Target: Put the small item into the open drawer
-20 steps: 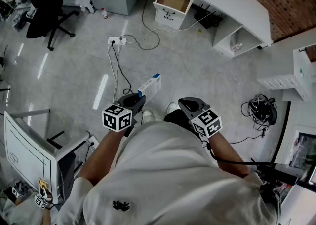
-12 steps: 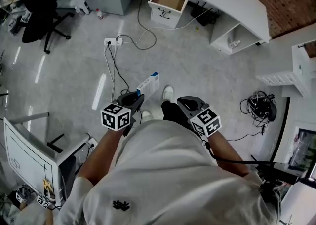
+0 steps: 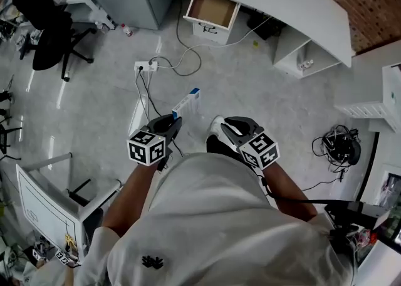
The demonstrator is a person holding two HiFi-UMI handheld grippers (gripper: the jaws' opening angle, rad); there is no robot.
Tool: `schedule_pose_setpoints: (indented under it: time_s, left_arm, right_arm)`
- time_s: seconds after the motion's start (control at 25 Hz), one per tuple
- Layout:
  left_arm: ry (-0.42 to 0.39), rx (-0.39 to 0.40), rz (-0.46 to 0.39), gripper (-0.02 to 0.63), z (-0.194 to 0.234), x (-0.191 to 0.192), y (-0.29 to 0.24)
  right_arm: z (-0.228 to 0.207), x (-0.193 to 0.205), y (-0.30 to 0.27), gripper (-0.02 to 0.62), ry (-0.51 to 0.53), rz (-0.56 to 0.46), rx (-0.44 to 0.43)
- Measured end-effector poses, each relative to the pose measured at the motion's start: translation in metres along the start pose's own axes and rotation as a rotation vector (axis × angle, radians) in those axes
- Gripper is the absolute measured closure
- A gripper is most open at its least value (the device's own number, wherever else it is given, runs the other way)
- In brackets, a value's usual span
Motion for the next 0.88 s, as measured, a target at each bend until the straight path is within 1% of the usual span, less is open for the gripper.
schedule_pose_setpoints:
  time_s: [0.16,0.28,0.36,0.52,0.64,0.76,0.88]
  left_arm:
    - [-0.009,-0.03,0.001,0.52,0.013,-0.057,-0.071]
    - [-0.009,-0.048,-0.006,0.52,0.02,-0.09,-0.12]
    - [0.001,-0.053,-0.005,0.52,0.025,-0.108,-0.147]
    - [0.017,-0.065,0.017,0.52,0.035,-0.134,-0.19]
    - [0.021,-0.076,0.035,0.52,0.05,-0.155,-0.223]
    - [0.026,-0.079,0.052,0.52,0.071,-0.174,-0.257]
    - [0.023,-0.078,0.062,0.52,0.095,-0.199,-0.296]
  right_arm:
    - [-0.079,-0.03,0.01,0.506,-0.024,-0.01,0.002]
    - [-0.132,-0.042,0.019,0.505,-0.036,-0.014,0.017]
    - [-0.16,-0.049,0.024,0.505,-0.047,-0.022,0.032]
    - [-0.196,-0.06,0.036,0.505,-0.083,-0.042,0.051]
    - [-0.22,-0.068,0.04,0.506,-0.118,-0.061,0.075]
    - [-0.241,-0.076,0.044,0.506,-0.147,-0.084,0.118]
    - [-0.27,-0.086,0.05,0.505,-0.184,-0.099,0.18]
Point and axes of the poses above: the fingertips, and each gripper's own axes: y backward along the fingers, z to its left, x out of its underside, the point moved 5 cm from there along y, backward along the fingers, and after that the axes turned 13 degrees about -y, right-handed, at the moved point
